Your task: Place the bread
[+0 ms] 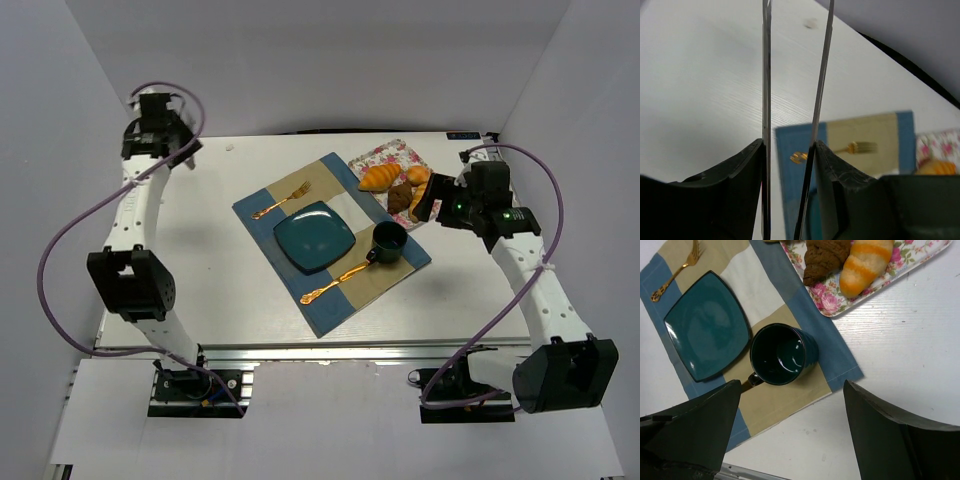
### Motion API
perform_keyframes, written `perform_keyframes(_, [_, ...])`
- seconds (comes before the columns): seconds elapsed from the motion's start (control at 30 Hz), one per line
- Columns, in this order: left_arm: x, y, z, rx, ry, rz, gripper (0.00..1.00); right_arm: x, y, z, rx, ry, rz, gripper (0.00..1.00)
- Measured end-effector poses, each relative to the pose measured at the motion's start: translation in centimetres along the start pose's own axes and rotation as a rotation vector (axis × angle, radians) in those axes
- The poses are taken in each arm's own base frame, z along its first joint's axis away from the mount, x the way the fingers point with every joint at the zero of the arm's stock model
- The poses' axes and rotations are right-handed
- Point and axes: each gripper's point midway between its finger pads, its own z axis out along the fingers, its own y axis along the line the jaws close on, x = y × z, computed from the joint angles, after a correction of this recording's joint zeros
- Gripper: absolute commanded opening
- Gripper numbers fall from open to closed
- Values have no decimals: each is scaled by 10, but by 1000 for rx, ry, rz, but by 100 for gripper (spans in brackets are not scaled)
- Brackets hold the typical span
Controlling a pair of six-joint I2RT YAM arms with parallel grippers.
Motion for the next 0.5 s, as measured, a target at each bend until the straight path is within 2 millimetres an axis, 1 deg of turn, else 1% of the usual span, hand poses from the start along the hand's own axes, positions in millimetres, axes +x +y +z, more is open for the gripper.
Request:
perform_keyframes(0.07, [13,-46,-18,89,13,66,54,-5,2,-6,-1,-23,-5,89])
perform_keyframes(0.1, [25,-73,-27,145,29,106,54,-8,3,-9,2,-37,-6,89])
perform_keyframes(0.17, [58,-122,-45,261,79,192,54,-13,3,-16,12,-66,-1,89])
perform_keyframes(0.23, [96,-164,-61,372,140,285,54,-18,1,-24,32,-99,8,89])
perform_keyframes(0.27, [115,-179,-67,414,170,330,54,-21,-1,-29,48,-118,14,89])
perform_keyframes(0.33, [151,-200,-75,478,226,420,54,-27,-6,-42,91,-162,29,89])
perform_keyframes(0.4, [181,-216,-76,527,265,505,55,-36,-11,-58,131,-220,39,89])
perform_keyframes(0.5, [214,-230,-70,577,308,596,56,-50,-13,-83,166,-303,49,89])
